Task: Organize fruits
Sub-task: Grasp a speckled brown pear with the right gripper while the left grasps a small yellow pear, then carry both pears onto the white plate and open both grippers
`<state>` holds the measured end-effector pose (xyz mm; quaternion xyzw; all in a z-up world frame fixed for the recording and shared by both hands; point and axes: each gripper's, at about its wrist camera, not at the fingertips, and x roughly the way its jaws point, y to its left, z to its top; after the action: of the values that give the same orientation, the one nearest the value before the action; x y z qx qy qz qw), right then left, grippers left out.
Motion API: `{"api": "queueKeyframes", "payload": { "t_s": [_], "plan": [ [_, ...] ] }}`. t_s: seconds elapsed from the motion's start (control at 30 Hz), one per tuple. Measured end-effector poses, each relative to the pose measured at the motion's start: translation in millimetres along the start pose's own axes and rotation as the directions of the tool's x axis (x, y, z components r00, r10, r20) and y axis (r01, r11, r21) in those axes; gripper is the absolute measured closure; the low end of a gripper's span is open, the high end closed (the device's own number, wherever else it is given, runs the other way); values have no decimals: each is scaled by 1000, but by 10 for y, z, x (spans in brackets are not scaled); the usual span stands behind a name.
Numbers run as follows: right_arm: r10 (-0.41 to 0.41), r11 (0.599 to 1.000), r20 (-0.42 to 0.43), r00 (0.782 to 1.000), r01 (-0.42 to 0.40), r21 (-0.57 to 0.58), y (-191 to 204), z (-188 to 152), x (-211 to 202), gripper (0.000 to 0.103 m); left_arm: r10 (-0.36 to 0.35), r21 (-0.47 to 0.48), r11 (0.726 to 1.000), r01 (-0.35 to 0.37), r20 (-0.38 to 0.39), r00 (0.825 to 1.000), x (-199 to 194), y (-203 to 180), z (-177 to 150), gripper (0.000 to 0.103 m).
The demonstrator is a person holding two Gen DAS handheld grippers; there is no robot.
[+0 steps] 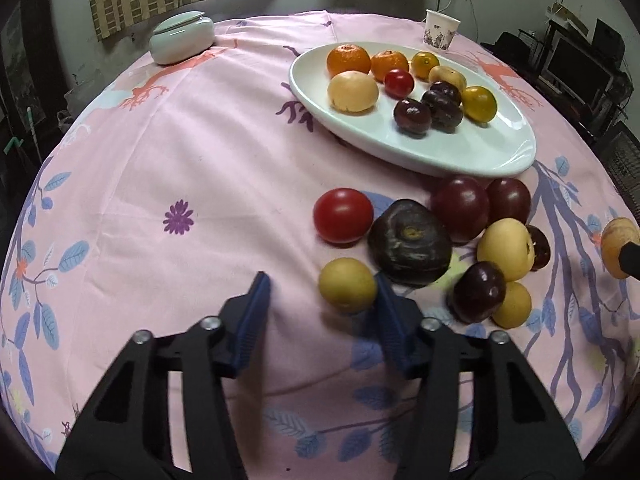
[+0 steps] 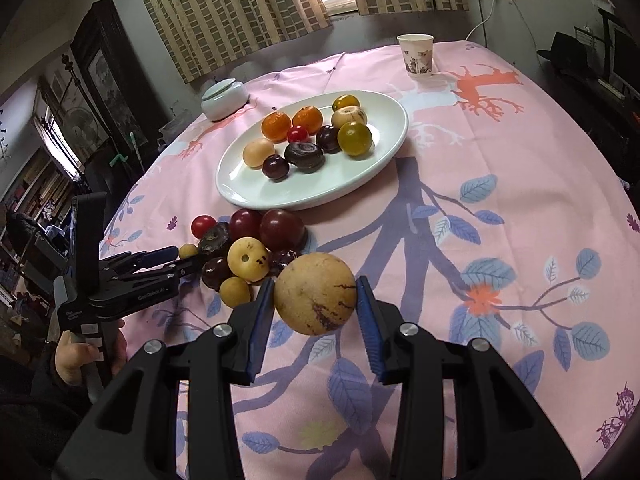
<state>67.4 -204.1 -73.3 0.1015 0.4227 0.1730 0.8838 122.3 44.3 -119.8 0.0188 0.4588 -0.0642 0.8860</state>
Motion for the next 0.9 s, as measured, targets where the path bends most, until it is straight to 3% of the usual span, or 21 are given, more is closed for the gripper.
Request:
{"api": "queueKeyframes", "payload": {
  "t_s": [0.1, 0.13, 0.53, 0.9],
  "plan": [
    [7, 1000, 0, 1000, -7, 5, 19, -17, -25, 62, -25, -3, 1000, 25, 7, 1000, 1, 2, 15, 64],
    [8, 1000, 0, 1000, -8, 7, 23, -21, -36, 62, -43, -11, 999, 43, 10, 999, -16, 12, 8, 75],
    [18, 999, 9, 1000, -17, -27, 180, 9, -88, 62, -139, -8, 990, 140, 46, 989, -485, -130, -167, 76],
    [23, 999, 1, 1000, -23, -46, 242, 58, -81, 62, -183, 29, 983, 182, 71, 980, -781, -247, 17, 76]
  ]
}}
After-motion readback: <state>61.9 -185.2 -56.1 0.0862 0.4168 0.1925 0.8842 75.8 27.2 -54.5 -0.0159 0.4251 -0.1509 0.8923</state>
